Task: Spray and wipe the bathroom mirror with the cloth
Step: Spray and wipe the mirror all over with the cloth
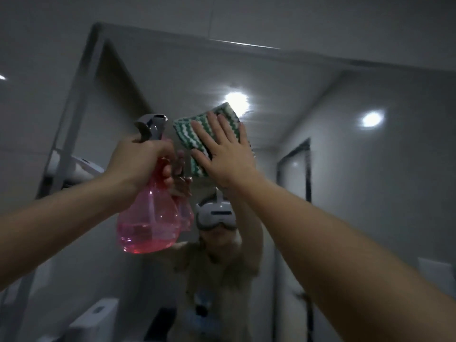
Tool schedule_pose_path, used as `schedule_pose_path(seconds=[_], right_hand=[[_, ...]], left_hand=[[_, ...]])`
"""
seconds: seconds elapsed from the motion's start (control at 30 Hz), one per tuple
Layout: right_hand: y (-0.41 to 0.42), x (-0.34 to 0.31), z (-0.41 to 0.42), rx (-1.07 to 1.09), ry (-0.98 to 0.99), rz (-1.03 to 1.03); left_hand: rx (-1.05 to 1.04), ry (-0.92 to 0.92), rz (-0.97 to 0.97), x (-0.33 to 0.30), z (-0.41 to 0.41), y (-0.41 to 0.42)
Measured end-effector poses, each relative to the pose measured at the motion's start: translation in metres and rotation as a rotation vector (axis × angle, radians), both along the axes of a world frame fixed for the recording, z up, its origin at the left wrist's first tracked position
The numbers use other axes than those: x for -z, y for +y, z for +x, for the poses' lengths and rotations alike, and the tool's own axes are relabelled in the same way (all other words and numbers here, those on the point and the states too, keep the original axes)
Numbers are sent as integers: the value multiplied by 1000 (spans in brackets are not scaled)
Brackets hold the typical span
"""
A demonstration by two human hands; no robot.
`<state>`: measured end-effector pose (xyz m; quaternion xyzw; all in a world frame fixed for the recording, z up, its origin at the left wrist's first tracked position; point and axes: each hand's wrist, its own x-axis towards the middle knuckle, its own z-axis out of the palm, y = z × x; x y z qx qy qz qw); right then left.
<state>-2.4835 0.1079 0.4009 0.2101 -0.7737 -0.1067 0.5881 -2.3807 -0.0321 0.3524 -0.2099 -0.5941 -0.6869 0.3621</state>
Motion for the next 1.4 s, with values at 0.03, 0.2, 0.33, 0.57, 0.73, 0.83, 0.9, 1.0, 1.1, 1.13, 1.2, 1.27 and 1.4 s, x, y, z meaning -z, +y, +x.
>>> schedule_pose_path(seconds=[0.03, 0.2, 0.33, 0.57, 0.73, 0.83, 0.9, 1.0, 1.1, 1.13, 1.2, 1.27, 1.4], right_hand=[[20, 4, 0, 8, -4, -17], [124, 23, 2, 62, -38, -104], [193, 35, 3, 110, -64, -200], [239, 59, -2, 106, -67, -329], [233, 69, -4, 95, -64, -394], [222, 75, -6, 70, -72, -461], [210, 86, -7, 65, -95, -503], [180, 111, -5, 54, -110, -511], [140, 134, -3, 39, -126, -515], [126, 139, -3, 34, -123, -510], [94, 147, -6, 12, -101, -477], [58, 155, -5, -18, -89, -405], [-11, 183, -4, -68, -43, -233]], left_hand=[[40, -1, 4, 3, 1, 17], [147, 17, 13, 10, -1, 83], [180, 16, -2, 12, -7, 118], [303, -30, 20, 25, -17, 151], [359, -89, 47, 37, -14, 161], [293, -87, 41, 46, -8, 154], [282, -94, 27, 56, -6, 142], [221, -80, 5, 74, 1, 111], [152, -70, 15, 91, 9, 71], [133, -73, 30, 94, 11, 56], [97, -96, 57, 99, 14, 26], [77, -120, 72, 105, 17, -5], [28, -136, 52, 122, 25, -55]])
